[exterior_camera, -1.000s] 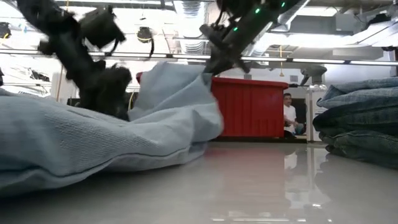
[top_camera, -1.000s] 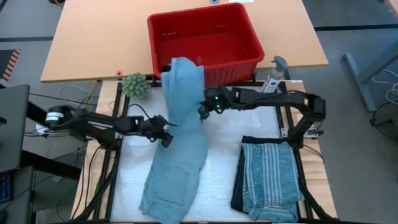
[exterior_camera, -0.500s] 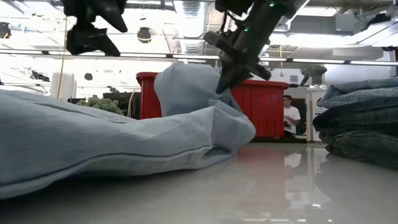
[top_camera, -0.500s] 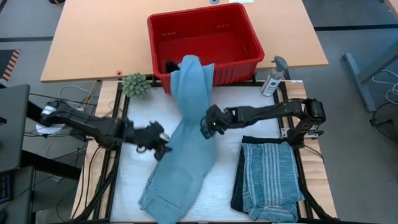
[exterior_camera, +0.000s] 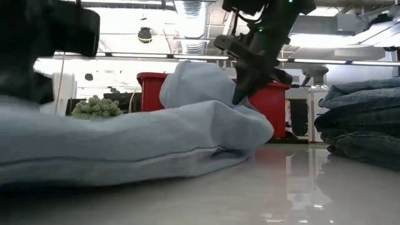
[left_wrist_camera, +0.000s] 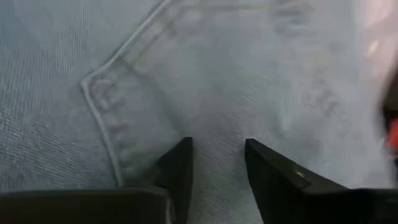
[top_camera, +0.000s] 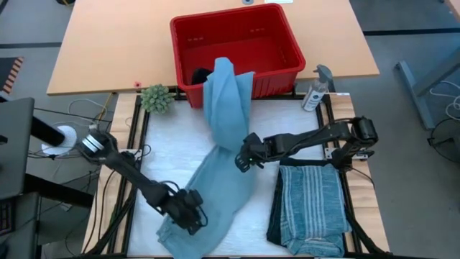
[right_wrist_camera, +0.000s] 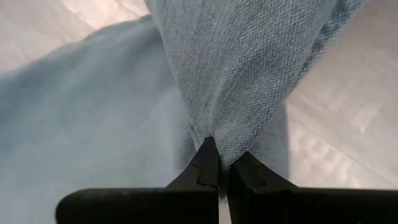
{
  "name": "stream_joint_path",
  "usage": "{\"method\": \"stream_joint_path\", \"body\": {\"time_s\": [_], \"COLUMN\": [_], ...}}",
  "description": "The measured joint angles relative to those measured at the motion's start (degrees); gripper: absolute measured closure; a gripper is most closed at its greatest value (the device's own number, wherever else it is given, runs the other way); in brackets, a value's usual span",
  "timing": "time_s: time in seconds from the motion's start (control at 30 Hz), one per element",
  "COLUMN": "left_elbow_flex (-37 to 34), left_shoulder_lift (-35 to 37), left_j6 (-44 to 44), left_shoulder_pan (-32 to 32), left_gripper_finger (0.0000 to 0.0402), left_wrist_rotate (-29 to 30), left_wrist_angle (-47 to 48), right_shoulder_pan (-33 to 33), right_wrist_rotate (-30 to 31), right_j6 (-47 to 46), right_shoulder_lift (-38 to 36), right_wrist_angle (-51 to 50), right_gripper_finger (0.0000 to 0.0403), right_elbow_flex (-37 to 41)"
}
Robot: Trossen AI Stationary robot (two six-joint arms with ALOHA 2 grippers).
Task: Fold Laundry from Bin
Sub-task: Fold the light blue denim pants
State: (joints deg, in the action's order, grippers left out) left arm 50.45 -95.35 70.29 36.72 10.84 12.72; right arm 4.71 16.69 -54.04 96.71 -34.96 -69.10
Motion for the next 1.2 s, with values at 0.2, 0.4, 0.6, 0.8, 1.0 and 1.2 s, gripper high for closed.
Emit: {"method": "stream_joint_path", "body": {"time_s": [0.2,0.4,0.6,0.8,1.0,1.2], "left_elbow_flex": [1.8,1.6,-2.2,-10.3,-16.4,-19.1], "left_shoulder_lift": [-2.8,3.6,10.9,17.3,22.1,24.1], "left_j6": [-1.2,-8.4,-10.1,-3.0,2.1,5.9], "left_shoulder_pan": [-0.4,-1.1,-1.0,-1.1,-0.6,-0.6], "left_gripper_finger": [0.0327,0.0373,0.0399,0.0400,0.0400,0.0400], "left_wrist_rotate": [-5.6,-6.5,-4.4,-4.3,-4.7,-3.1], "left_wrist_angle": [6.4,32.2,44.5,43.1,39.1,36.3], "right_shoulder_pan": [3.3,8.2,12.0,15.3,15.1,6.0], "right_wrist_rotate": [0.0,-3.3,-9.2,-7.5,1.0,22.0], "right_j6": [-8.4,-18.4,-25.4,-19.2,-19.8,-19.3], "right_shoulder_lift": [0.8,2.8,4.0,0.2,-9.9,-18.0], "right_wrist_angle": [-7.6,-11.5,-6.1,-7.9,-29.0,-42.4], "right_gripper_finger": [0.0373,0.0373,0.0373,0.0337,0.0211,0.0154], "right_elbow_flex": [0.0,0.1,0.1,-2.0,-3.8,-3.8]}}
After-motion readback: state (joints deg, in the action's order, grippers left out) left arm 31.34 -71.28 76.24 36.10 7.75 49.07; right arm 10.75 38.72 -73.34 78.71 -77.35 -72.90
